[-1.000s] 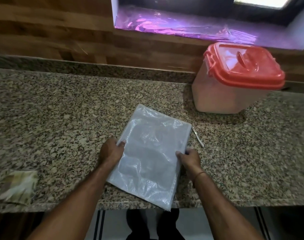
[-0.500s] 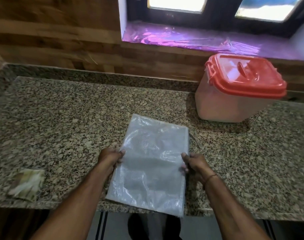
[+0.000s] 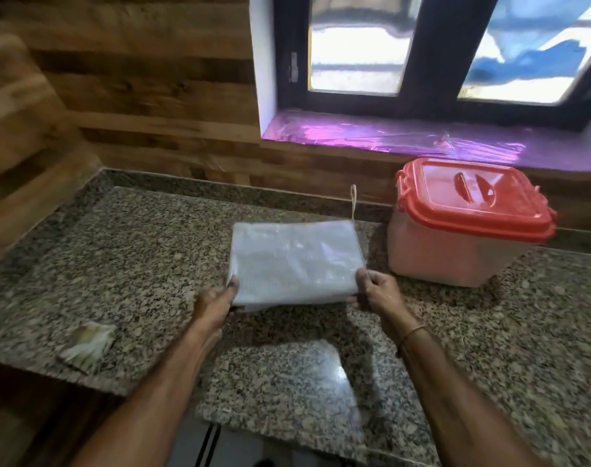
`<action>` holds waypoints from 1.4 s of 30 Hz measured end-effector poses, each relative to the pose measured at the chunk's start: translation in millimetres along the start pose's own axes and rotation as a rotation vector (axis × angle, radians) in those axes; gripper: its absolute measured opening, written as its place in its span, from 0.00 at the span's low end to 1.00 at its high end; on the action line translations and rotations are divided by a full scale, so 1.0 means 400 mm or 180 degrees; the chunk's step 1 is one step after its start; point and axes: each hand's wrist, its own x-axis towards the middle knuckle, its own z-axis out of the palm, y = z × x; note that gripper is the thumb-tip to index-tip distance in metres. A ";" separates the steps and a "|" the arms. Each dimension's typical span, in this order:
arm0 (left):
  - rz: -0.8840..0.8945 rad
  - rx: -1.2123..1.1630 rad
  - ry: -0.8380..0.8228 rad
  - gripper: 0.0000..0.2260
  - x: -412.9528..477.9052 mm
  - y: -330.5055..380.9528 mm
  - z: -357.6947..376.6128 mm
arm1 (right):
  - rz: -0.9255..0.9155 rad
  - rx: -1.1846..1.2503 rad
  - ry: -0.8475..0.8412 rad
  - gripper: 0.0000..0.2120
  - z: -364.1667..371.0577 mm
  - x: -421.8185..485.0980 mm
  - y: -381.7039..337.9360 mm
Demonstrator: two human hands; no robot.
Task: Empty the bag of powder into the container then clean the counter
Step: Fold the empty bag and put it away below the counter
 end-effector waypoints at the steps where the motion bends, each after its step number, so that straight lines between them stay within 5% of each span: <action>1: -0.0019 0.0134 0.0087 0.14 -0.024 -0.031 0.000 | 0.0119 -0.0053 -0.0034 0.15 -0.009 -0.009 0.033; 8: -0.0741 0.1271 0.0185 0.22 -0.172 -0.311 -0.030 | 0.0270 -0.1558 -0.0306 0.22 -0.080 -0.064 0.294; 13: -0.0684 0.1680 0.0526 0.24 -0.215 -0.321 0.020 | 0.0288 -0.2146 -0.0464 0.20 -0.101 -0.086 0.309; 17: -0.0805 0.2356 0.0376 0.23 -0.240 -0.323 0.048 | 0.0331 -0.2313 -0.0027 0.21 -0.119 -0.093 0.319; 20: -0.0727 0.2844 0.0394 0.23 -0.268 -0.316 0.072 | 0.0542 -0.1649 0.0568 0.10 -0.111 -0.104 0.327; 22: -0.0861 0.2770 0.0349 0.22 -0.272 -0.315 0.088 | 0.0932 -0.0446 0.0840 0.18 -0.094 -0.105 0.330; 25: -0.1018 0.2022 0.0114 0.15 -0.298 -0.311 0.127 | 0.1331 0.0746 0.0370 0.10 -0.043 -0.113 0.321; 31: -0.1407 0.1128 -0.0208 0.17 -0.371 -0.318 0.193 | 0.1652 0.0301 0.0045 0.07 0.020 -0.130 0.323; 36: -0.0409 0.2905 0.0844 0.49 -0.317 -0.287 0.153 | 0.1564 0.0209 0.0063 0.06 -0.019 -0.112 0.326; 39: -0.0379 0.2887 0.0062 0.38 -0.266 -0.253 0.138 | 0.1574 0.0327 -0.0119 0.05 -0.056 -0.109 0.307; 42: -0.0723 0.1444 -0.0665 0.24 -0.250 -0.209 0.151 | 0.1506 0.0425 -0.0551 0.09 -0.085 -0.094 0.293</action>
